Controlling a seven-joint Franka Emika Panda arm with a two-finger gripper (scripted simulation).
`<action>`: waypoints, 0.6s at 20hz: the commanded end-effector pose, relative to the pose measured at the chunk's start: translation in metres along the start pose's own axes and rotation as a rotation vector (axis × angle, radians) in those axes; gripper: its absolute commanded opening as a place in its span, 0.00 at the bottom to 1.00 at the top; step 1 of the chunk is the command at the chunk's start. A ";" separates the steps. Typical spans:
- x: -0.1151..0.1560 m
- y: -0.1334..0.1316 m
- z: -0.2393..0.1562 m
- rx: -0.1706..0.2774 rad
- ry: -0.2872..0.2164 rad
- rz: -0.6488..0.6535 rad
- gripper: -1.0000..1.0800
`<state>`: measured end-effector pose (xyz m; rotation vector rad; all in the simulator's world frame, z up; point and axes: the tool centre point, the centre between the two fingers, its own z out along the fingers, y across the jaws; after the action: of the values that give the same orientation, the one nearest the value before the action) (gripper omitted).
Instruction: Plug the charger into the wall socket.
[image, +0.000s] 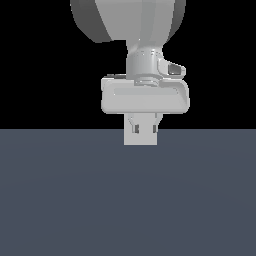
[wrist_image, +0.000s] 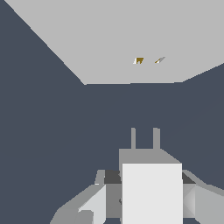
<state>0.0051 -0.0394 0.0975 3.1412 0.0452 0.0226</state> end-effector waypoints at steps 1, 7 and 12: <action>0.005 0.003 -0.002 0.000 0.000 -0.016 0.00; 0.007 0.003 -0.003 0.001 0.000 -0.021 0.00; 0.007 0.003 -0.003 0.001 0.000 -0.021 0.00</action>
<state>0.0117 -0.0418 0.0998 3.1410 0.0776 0.0214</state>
